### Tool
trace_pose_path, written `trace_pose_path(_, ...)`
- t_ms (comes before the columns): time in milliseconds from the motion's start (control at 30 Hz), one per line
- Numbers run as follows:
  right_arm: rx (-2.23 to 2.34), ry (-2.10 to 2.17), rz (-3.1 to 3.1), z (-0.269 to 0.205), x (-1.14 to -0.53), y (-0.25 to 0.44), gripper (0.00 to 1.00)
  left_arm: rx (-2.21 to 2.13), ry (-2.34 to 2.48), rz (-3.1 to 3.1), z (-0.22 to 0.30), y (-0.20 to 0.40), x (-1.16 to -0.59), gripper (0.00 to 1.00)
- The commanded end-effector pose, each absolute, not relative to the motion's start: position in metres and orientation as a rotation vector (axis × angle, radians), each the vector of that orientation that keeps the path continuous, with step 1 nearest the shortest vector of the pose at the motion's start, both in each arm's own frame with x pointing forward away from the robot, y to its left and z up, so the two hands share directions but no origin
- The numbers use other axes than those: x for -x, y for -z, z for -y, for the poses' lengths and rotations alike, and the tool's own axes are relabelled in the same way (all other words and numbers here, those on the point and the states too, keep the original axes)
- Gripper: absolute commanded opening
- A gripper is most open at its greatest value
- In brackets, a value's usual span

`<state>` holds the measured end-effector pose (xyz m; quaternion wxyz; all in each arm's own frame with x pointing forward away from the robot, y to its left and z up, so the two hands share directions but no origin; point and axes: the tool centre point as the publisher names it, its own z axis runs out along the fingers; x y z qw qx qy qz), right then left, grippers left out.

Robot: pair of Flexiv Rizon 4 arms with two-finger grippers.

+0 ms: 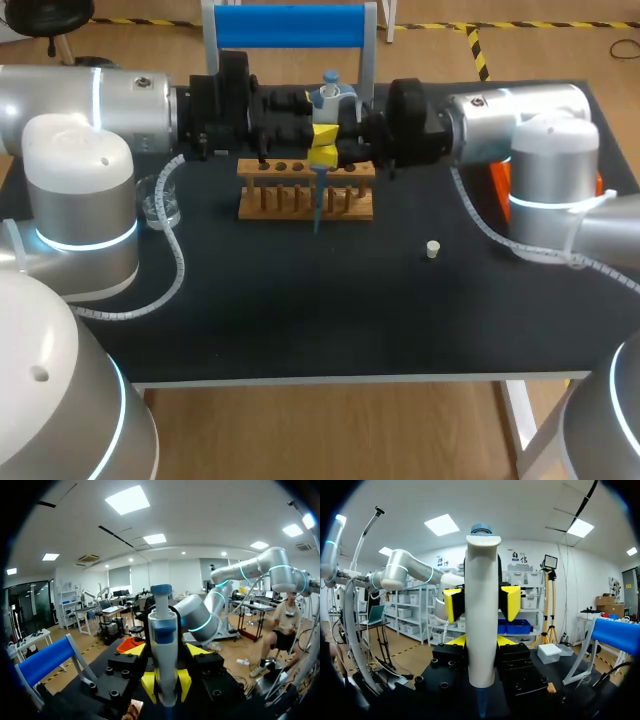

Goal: Invert the test tube, pick up the pipette, mount the tip to pipette, aspirate from beaker and dispense into the tube, eject the tip, return the pipette, and cap with the stopper.

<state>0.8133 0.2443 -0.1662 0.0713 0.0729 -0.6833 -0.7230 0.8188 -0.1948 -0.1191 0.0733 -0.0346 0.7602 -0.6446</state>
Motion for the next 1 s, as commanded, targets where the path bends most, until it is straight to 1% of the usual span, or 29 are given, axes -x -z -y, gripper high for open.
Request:
trace_pose_path(33,-0.223,2.152,2.065,-0.236,-0.814,0.164,0.00,0.105,1.934,-2.284,0.195,0.119,-0.819,1.00)
trace_pose_path(267,-0.239,2.087,2.108,-0.220,-0.817,0.163,0.00,0.105,1.934,-2.284,0.195,0.119,-0.819,1.00)
trace_pose_path(433,-0.248,2.071,2.120,-0.197,-0.823,0.159,0.00,0.105,1.934,-2.284,0.195,0.119,-0.819,1.00)
trace_pose_path(1000,-0.213,2.101,2.215,-0.089,-0.841,0.140,0.00,0.105,1.934,-2.284,0.195,0.119,-0.819,1.00)
